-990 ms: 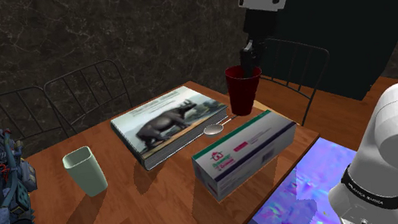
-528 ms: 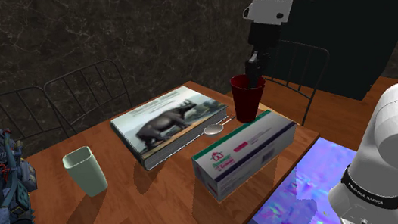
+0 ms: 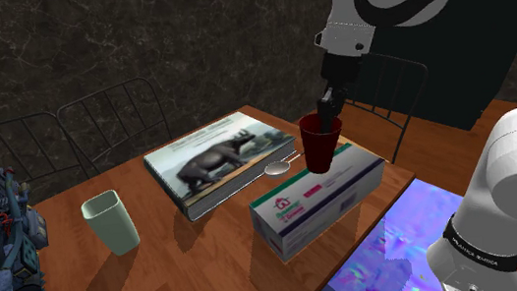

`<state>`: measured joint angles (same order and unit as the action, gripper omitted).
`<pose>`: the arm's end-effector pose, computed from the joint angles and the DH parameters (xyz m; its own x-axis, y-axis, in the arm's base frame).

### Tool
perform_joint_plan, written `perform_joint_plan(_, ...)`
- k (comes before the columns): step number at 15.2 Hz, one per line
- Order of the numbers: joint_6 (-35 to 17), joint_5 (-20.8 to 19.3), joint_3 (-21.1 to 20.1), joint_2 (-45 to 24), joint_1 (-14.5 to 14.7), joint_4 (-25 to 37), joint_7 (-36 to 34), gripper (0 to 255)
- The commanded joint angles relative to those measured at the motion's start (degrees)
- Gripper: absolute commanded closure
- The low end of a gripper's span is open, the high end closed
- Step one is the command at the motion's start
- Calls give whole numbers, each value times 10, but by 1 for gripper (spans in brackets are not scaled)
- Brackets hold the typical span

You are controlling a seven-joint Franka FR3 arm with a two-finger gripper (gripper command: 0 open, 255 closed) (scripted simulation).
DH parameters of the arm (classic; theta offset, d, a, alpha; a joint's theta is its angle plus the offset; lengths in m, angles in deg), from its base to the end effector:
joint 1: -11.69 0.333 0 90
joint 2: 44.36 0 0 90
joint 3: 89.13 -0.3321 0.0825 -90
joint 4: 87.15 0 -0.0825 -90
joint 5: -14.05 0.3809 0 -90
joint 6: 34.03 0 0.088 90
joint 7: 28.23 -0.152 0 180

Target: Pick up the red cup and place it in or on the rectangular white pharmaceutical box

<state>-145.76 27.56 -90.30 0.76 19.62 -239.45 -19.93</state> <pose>0.3041 0.0742 0.4500 0.9732 0.2068 0.1001 0.2231 -0.9547 -0.1967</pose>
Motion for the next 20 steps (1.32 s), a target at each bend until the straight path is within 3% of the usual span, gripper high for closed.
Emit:
perform_joint_plan(1, -15, 2, 0, 1, 1, -17, 3, 255)
perform_joint_plan(4, -42, 5, -1, -4, 2, -38, 9, 255)
perform_joint_plan(12, -42, 5, -1, -4, 2, -38, 9, 255)
perform_joint_plan(13, -42, 5, -1, -4, 2, -38, 8, 0)
perform_joint_plan(18, -42, 5, -1, -4, 2, -38, 9, 0)
perform_joint_plan(20, 1, -4, 6, 8, -4, -8, 6, 0)
